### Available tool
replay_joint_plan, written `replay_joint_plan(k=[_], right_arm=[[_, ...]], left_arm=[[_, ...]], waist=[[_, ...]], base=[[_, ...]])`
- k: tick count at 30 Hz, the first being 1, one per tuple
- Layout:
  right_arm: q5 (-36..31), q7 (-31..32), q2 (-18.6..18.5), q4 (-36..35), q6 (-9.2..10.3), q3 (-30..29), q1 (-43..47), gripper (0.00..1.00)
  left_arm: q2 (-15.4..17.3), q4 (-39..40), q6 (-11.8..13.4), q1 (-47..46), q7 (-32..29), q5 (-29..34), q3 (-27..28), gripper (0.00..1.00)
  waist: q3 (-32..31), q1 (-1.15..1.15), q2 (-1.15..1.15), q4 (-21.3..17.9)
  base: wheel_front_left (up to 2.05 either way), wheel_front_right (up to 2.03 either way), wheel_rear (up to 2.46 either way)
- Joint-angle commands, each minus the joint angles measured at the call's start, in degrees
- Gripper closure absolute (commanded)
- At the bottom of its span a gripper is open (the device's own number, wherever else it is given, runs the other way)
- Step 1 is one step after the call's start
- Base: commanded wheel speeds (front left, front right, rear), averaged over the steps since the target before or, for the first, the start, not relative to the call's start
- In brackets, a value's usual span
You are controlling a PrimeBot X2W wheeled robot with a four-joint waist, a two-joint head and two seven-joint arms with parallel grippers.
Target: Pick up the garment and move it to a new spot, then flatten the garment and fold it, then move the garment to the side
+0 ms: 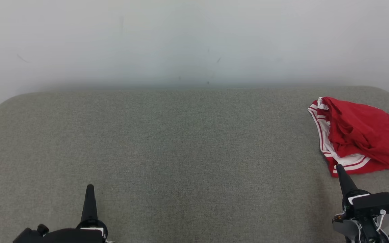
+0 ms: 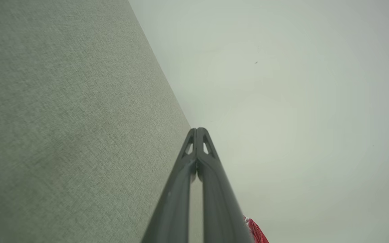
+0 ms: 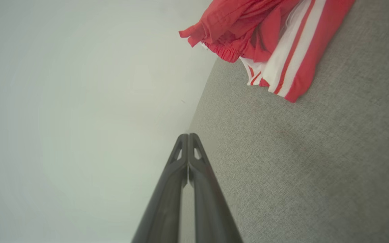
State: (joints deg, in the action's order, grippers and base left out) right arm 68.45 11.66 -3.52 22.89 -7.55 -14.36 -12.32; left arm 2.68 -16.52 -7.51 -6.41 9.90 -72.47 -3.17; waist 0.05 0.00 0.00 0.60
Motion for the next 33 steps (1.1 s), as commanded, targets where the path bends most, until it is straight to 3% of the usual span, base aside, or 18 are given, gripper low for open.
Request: replay_joint_plan(k=[1,33], right_arm=[[1.6,0.6,-0.4,-0.2,0.08,-0.4,-1.5,1.00],[16.5,6.6,-0.9,2.9,0.11,-3.0,-5.5,1.00]], left_arm=[[0.3,0.1,0.0,-1.6,-0.4,-1.8,-0.1,1.00],[0.3,-1.0,0.0,-4.0,-1.5,-17.2,-1.4,1.00]], waist=[[0.0,0.00,0.00,0.0],[0.3,0.00,0.00,-0.4]], base=[[0.00,0.00,0.00],[0.00,0.00,0.00]])
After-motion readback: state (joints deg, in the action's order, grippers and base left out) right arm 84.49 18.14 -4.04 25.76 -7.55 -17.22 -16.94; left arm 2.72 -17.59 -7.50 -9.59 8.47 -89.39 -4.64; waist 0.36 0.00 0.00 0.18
